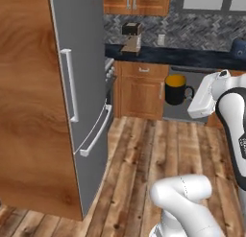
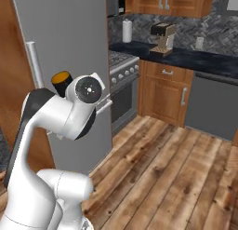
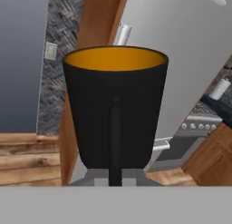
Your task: Open the cabinet directly in front. Then move the beer and the mug to the dining counter with the candle on it.
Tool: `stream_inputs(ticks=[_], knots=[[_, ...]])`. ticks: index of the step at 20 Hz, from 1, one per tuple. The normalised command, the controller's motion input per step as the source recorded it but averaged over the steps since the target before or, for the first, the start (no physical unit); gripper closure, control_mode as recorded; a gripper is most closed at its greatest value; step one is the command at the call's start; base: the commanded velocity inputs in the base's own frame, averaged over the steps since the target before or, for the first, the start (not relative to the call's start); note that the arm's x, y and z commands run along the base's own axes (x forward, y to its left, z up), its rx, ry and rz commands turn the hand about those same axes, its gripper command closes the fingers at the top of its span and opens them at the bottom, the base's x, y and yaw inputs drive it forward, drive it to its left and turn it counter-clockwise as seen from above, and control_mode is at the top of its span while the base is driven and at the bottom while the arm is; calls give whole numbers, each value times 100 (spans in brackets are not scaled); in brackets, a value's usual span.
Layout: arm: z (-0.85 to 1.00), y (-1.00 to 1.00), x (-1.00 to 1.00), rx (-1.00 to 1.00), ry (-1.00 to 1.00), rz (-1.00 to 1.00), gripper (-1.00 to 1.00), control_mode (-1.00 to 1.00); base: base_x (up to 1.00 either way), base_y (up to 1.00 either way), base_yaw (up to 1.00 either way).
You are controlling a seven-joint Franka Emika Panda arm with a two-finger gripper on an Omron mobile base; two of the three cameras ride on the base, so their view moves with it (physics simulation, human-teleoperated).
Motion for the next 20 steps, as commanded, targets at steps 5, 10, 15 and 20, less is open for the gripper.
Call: stream_inputs(ticks=[5, 10, 15, 20], knots=[[0, 0, 0, 0, 0, 0, 100, 100, 0, 0, -36], [0, 0, 0, 0, 0, 0, 100, 100, 0, 0, -36], [0, 0, 0, 0, 0, 0, 100, 100, 0, 0, -36], [0, 0, 0, 0, 0, 0, 100, 100, 0, 0, -35]])
